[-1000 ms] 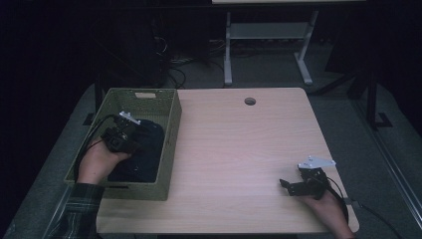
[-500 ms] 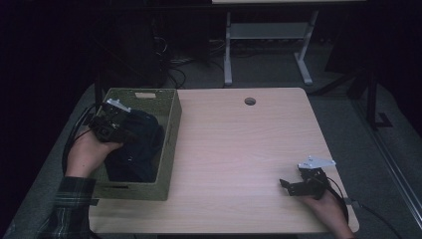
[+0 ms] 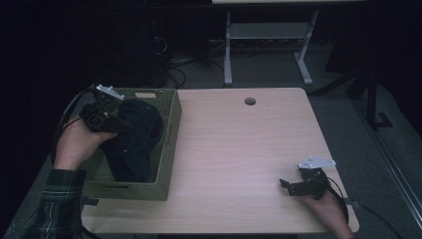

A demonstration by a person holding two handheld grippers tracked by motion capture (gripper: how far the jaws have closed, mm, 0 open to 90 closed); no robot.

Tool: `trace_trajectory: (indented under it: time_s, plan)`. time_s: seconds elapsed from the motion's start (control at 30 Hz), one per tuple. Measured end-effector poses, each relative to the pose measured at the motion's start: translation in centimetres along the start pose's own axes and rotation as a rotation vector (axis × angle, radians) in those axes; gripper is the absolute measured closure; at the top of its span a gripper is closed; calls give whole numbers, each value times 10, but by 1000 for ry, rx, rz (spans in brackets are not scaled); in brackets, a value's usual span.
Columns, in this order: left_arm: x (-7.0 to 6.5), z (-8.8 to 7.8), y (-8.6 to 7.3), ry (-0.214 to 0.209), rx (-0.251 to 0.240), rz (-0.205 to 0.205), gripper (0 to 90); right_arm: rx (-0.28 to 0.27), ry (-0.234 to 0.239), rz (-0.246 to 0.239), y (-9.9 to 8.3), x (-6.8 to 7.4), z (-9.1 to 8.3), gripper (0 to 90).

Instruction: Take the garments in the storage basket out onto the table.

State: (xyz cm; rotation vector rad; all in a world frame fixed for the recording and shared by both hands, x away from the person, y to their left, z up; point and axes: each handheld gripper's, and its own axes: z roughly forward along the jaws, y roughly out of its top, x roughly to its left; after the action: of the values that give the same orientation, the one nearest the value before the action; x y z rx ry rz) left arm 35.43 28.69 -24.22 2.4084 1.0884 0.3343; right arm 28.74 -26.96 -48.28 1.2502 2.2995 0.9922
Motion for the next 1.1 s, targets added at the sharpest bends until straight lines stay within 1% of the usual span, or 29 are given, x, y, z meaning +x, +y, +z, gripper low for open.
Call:
trace_trajectory:
  time_s: [0.07,0.1,0.23,0.37,0.5,0.63,0.77,0.8,0.9,1.0,1.1]
  plan:
    - [-1,-3,4,-9,4,10,777,0,0,0,0,0,0,89]
    - [-2,-5,6,-7,3,8,777,0,0,0,0,0,0,89]
    - [-4,-13,14,4,10,26,778,0,0,-1,0,0,0,89]
    - [-8,-21,21,17,1,41,778,0,0,0,0,0,0,89]
    - [-12,-27,28,18,-12,55,778,0,0,0,0,0,0,89]
    - [-17,-32,35,12,-23,67,778,0,0,0,0,0,0,89]
    - [-22,-36,42,10,-35,94,778,0,0,0,0,0,0,89]
    - [-24,-36,44,7,-38,92,778,0,0,0,0,0,0,89]
    - [-29,-38,49,6,-52,115,778,0,0,0,0,0,0,89]
    - [-35,-41,54,-7,-67,122,778,0,0,0,0,0,0,89]
    - [-41,-42,60,-17,-76,139,778,0,0,0,0,0,0,89]
